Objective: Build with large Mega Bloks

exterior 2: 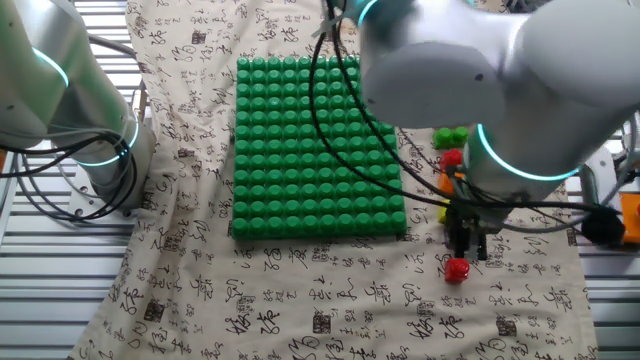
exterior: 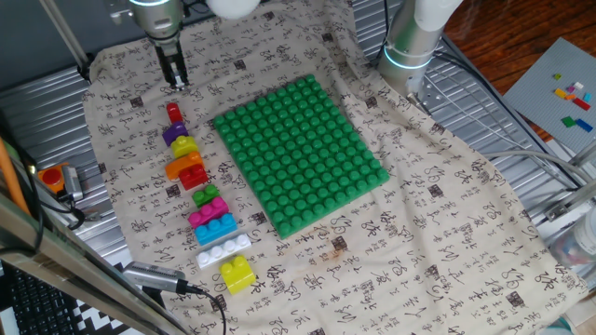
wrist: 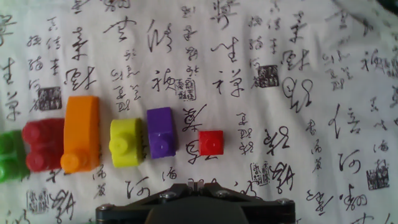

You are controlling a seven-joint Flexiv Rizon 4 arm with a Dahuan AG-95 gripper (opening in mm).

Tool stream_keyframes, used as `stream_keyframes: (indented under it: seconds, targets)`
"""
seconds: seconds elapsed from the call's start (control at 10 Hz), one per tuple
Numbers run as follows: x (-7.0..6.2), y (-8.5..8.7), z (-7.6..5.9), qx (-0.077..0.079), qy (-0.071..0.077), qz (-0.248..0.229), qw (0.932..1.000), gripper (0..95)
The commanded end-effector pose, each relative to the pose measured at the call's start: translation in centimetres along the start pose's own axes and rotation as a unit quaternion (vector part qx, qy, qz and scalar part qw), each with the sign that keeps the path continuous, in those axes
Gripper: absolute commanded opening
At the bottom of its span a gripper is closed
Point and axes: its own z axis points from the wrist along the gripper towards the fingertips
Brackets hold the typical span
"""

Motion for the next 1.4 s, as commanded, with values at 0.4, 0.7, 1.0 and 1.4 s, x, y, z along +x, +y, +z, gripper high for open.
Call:
stream_keyframes:
  seconds: [0.4,0.7,1.0,1.4]
  targets:
    - [-2.5,-2.2,1.8,-0.002,-0.012,-0.081,0.9966,19.0]
    - [-3.5,-2.2,3.1,-0.001,-0.016,-0.087,0.9961,38.0]
    - [-4.5,-2.5,4.8,-0.002,-0.008,-0.084,0.9964,38.0]
    - [-4.5,-2.7,6.9,-0.013,-0.008,-0.074,0.9971,38.0]
